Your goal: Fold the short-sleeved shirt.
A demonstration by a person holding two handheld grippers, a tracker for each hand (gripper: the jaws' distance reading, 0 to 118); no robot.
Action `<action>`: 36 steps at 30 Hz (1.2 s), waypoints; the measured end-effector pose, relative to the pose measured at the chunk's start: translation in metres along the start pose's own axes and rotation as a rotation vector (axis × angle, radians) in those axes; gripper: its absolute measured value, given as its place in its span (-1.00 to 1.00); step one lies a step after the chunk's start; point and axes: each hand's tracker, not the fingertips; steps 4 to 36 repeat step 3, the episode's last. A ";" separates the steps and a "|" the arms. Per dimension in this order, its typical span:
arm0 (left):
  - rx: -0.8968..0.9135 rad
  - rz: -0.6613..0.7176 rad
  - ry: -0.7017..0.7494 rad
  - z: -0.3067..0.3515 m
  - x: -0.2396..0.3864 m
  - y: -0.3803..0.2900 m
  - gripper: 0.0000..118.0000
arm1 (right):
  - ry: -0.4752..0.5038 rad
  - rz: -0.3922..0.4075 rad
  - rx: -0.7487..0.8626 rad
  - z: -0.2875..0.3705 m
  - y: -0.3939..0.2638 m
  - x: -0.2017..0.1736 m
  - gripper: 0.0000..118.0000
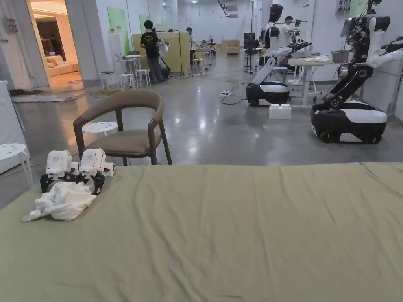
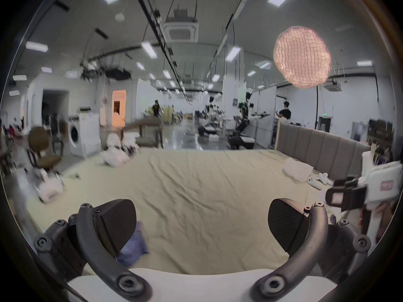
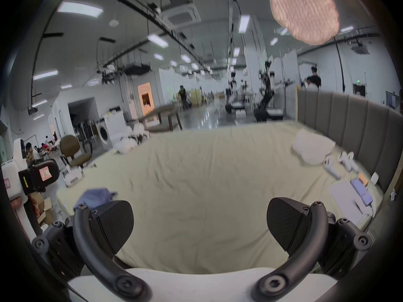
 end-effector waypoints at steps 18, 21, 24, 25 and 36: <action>-0.165 0.166 -0.062 -0.082 -0.023 -0.043 1.00 | -0.003 -0.009 -0.151 -0.078 -0.028 0.015 1.00; -0.165 0.166 -0.062 -0.082 -0.023 -0.043 1.00 | -0.003 -0.009 -0.151 -0.078 -0.028 0.015 1.00; -0.165 0.166 -0.062 -0.082 -0.023 -0.043 1.00 | -0.003 -0.009 -0.151 -0.078 -0.028 0.015 1.00; -0.165 0.166 -0.062 -0.082 -0.023 -0.043 1.00 | -0.003 -0.009 -0.151 -0.078 -0.028 0.015 1.00; -0.165 0.166 -0.062 -0.082 -0.023 -0.043 1.00 | -0.003 -0.009 -0.151 -0.078 -0.028 0.015 1.00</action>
